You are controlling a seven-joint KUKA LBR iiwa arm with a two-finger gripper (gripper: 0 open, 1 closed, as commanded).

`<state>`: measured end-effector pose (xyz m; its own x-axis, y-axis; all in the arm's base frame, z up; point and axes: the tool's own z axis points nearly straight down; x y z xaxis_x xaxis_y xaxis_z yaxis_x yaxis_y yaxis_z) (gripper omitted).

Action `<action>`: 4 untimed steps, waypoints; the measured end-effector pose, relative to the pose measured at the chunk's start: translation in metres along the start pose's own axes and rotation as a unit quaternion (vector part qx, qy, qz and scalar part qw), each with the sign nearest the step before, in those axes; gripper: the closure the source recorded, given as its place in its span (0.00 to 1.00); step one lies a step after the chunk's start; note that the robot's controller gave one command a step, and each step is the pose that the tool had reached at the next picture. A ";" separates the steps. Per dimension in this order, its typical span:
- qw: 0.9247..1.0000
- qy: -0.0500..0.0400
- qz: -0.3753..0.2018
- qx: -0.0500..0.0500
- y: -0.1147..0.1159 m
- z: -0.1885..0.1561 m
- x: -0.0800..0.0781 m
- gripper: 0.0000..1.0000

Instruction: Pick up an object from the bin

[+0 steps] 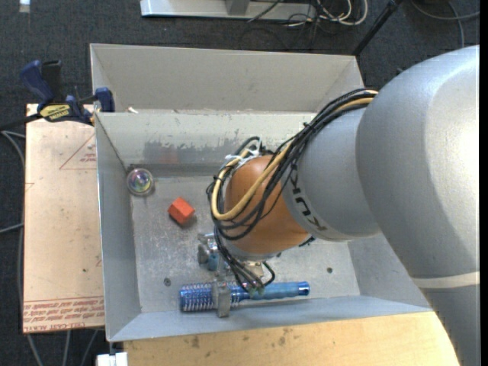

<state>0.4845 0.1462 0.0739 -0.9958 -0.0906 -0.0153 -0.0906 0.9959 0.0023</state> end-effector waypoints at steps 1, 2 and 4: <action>1.000 0.002 0.001 -0.001 0.001 0.000 0.002 1.00; 1.000 0.002 0.001 -0.001 0.012 -0.127 -0.026 1.00; 0.991 0.001 -0.134 -0.001 0.008 0.000 -0.004 0.00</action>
Offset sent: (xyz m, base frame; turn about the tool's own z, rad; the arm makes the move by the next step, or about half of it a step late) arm 0.0000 0.0000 0.0000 0.0000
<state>0.4874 0.1549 0.0744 -0.9361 -0.3515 -0.0139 -0.3515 0.9362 -0.0003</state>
